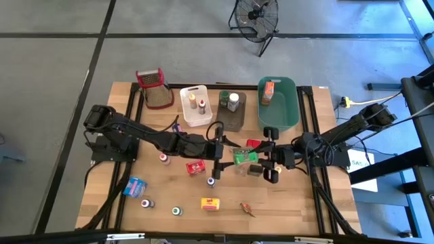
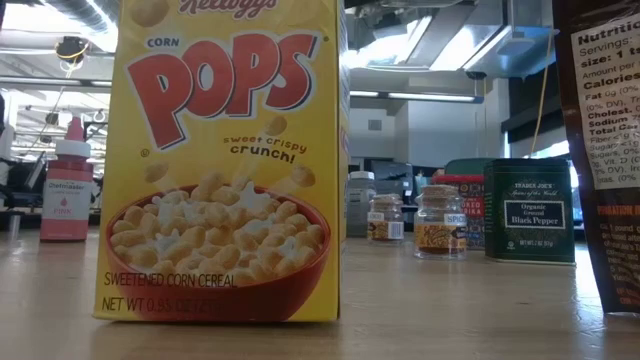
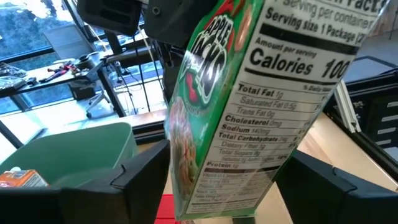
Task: Pick & Place Kitchen Items
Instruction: Put the green cereal box into the green bin
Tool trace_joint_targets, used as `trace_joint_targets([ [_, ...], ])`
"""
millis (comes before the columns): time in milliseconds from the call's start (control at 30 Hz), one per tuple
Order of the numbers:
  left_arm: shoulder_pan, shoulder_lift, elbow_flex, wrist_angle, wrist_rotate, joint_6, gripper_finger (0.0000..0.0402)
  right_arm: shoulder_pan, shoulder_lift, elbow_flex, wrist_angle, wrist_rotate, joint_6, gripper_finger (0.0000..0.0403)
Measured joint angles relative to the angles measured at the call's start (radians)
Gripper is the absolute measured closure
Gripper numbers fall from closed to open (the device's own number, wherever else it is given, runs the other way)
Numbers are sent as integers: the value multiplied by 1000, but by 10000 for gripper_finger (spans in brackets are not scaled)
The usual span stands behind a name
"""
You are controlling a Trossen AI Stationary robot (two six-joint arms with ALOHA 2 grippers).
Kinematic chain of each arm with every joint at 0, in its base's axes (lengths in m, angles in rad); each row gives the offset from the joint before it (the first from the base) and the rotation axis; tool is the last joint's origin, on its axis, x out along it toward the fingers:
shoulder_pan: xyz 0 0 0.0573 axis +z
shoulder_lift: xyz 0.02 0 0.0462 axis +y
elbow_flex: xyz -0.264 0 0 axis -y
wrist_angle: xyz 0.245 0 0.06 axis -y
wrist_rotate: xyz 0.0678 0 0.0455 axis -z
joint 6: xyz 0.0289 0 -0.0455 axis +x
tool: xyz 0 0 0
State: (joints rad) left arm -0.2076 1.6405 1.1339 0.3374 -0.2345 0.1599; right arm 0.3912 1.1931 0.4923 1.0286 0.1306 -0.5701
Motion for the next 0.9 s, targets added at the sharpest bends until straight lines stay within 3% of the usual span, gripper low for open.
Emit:
trace_joint_targets([
  [267,22,-2,0,-3,82,-39,188,-23,0,0,-1,-3,24,294],
  [700,20,-2,0,-8,68,-7,175,-26,0,1,-14,-7,31,294],
  [900,20,-2,0,-8,27,-12,194,-26,0,1,-15,-1,31,293],
])
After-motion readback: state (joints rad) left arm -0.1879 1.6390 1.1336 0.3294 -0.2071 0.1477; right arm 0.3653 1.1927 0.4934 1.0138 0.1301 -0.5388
